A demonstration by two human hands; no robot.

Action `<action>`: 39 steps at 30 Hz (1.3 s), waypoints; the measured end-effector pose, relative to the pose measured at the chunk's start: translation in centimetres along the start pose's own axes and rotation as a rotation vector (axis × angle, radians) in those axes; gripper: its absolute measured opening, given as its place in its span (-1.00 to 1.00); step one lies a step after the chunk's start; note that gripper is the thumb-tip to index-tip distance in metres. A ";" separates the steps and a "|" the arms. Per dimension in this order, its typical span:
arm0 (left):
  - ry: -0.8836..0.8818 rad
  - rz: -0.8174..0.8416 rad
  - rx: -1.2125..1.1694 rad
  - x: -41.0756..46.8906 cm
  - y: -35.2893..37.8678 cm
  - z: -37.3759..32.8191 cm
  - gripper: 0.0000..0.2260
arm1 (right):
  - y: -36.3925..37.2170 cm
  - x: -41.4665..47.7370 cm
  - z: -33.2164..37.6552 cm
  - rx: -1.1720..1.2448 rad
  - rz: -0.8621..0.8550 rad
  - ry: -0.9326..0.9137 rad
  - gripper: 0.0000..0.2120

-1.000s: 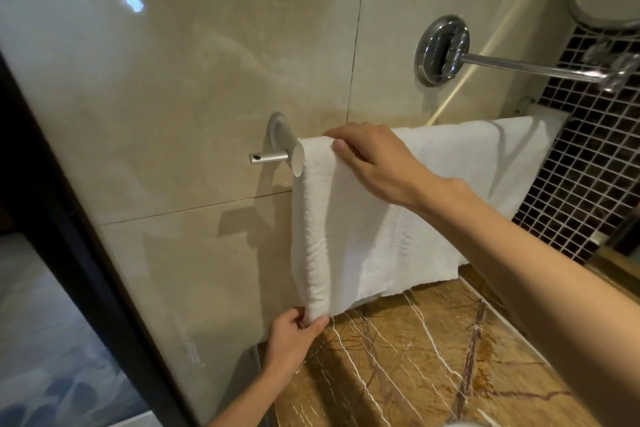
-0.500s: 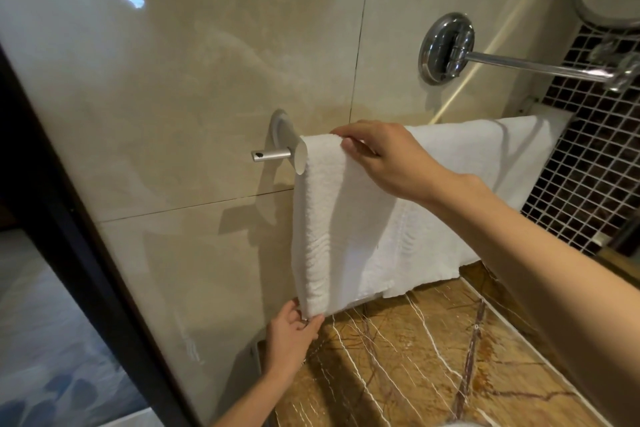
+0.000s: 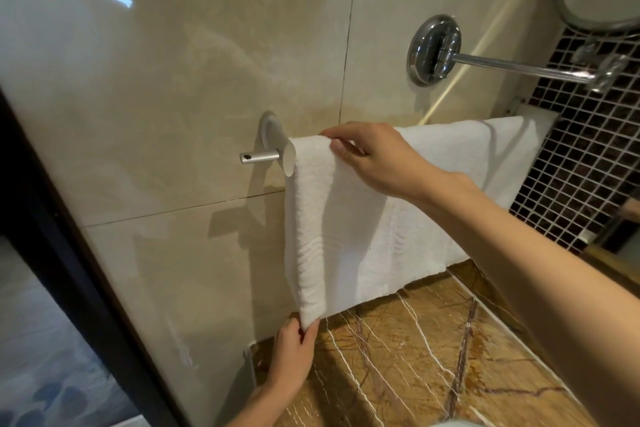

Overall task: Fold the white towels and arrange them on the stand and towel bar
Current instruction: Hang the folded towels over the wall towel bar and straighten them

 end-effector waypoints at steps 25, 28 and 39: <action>-0.063 -0.025 -0.171 0.7 -1.9 0.7 -0.93 | -0.3 -0.2 0.4 -0.007 0.010 0.021 -0.72; -0.064 -0.025 -0.177 0.6 -1.7 0.5 -0.90 | -0.4 -0.4 0.5 0.003 0.011 0.019 -0.72; -0.076 -0.048 -0.186 0.7 -1.9 0.6 -0.86 | -0.5 -0.3 0.5 -0.001 -0.002 0.019 -0.72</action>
Point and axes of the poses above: each hand's wrist, its own x-axis towards the middle knuckle, its own y-axis out of the palm, z = x × y, the point moved 4 cm from there along x, towards the middle knuckle, and after that the axes turned 8 degrees about -x, right-handed, at the moved point
